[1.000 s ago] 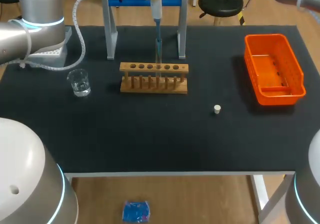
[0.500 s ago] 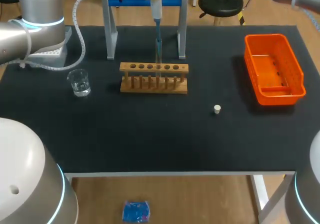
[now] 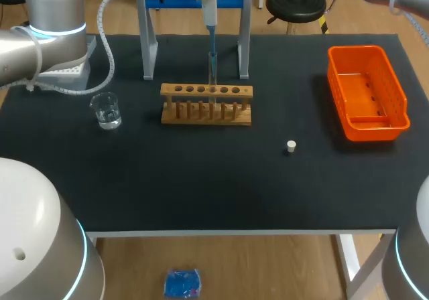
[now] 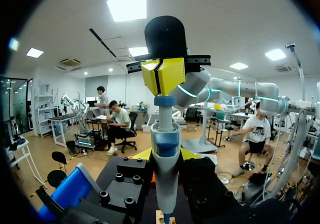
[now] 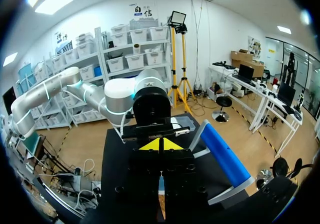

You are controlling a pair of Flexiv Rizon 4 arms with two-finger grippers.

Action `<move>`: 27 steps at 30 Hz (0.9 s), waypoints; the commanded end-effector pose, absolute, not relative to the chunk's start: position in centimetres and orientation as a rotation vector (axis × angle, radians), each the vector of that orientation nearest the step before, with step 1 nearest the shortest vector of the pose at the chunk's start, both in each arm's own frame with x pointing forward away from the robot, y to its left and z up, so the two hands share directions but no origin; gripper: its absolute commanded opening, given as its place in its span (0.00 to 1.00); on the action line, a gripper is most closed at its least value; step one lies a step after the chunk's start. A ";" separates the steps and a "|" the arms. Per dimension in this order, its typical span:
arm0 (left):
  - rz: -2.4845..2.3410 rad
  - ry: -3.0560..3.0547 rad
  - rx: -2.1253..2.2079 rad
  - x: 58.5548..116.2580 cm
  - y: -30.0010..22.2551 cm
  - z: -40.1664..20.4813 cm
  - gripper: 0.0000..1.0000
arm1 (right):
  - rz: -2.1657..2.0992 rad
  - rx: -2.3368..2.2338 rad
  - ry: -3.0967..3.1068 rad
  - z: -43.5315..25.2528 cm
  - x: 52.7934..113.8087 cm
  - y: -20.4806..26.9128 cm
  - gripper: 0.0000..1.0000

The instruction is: Invert the test tube, pick up the pipette, mount the tip to pipette, aspirate from beaker and dispense into the tube, eject the tip, return the pipette, and cap with the stopper.

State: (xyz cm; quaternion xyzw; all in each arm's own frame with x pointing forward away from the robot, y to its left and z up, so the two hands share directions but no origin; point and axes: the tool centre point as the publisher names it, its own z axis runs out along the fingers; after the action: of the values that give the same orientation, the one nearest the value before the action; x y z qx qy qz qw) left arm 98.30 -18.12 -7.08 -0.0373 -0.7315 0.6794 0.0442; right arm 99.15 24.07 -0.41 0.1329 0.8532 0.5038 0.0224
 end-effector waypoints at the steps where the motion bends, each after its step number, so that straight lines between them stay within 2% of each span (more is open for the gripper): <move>1: 2.077 -2.237 -0.112 98.2 -18.1 -7.0 0.00 | 1.553 0.413 2.647 -0.4 99.2 24.0 0.00; 27: 2.077 -2.237 -0.112 98.2 -18.1 -7.0 0.00 | 1.542 0.440 2.675 -2.4 99.1 23.7 0.00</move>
State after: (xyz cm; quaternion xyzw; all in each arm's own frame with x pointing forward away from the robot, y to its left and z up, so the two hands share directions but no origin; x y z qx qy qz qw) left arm 98.24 -18.14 -7.36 -0.0372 -0.7320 0.6788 0.0447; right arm 99.04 23.74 -1.86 0.1412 0.8572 0.4951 0.0127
